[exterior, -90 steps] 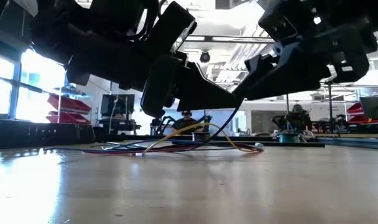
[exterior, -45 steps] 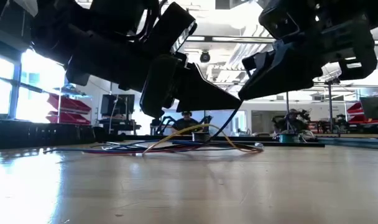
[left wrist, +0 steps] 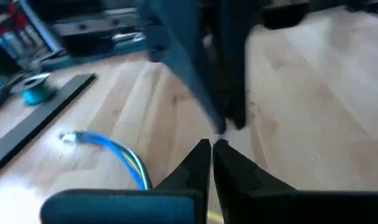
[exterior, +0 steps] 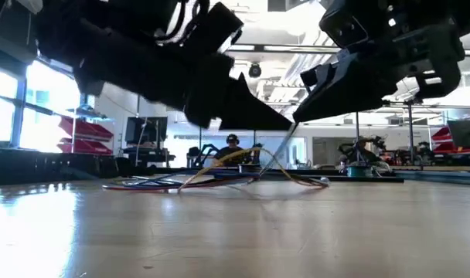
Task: Ziptie cables
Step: Insert the right cable zip tie into the cable wires
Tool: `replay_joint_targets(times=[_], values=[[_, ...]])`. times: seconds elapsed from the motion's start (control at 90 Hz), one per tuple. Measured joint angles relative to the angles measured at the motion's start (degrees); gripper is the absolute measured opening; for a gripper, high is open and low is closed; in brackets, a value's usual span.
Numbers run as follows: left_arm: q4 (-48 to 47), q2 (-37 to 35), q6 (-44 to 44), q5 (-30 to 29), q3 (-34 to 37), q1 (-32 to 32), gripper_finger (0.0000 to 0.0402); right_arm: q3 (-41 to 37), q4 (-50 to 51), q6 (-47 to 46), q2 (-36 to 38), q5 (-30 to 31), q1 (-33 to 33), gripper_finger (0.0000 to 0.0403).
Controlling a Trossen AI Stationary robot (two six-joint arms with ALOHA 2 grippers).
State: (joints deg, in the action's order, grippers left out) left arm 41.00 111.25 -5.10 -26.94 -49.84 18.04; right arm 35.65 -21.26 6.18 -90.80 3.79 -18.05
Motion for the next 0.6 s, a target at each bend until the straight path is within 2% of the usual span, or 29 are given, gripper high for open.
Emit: replay_joint_targets(times=[0.144, 0.311, 0.444, 0.6], values=[[-16.1, -8.4, 3.1, -3.2, 0.0, 0.0, 0.003, 0.0, 2.2, -2.9, 0.0, -2.2, -0.1, 0.0001], [-33.1, -14.7, 14.7, -3.2, 0.1, -1.6, 0.0039, 1.8, 10.5, -7.0, 0.0, -1.7, -0.6, 0.0001], [-36.2, -14.5, 23.0, 0.3, 2.0, -3.6, 0.0031, 6.8, 24.1, -8.7, 0.0, 2.2, -1.8, 0.0], [-34.3, -11.1, 25.8, 5.1, 3.2, -6.3, 0.0011, 10.2, 33.9, -10.6, 0.0, 2.7, -2.6, 0.0]])
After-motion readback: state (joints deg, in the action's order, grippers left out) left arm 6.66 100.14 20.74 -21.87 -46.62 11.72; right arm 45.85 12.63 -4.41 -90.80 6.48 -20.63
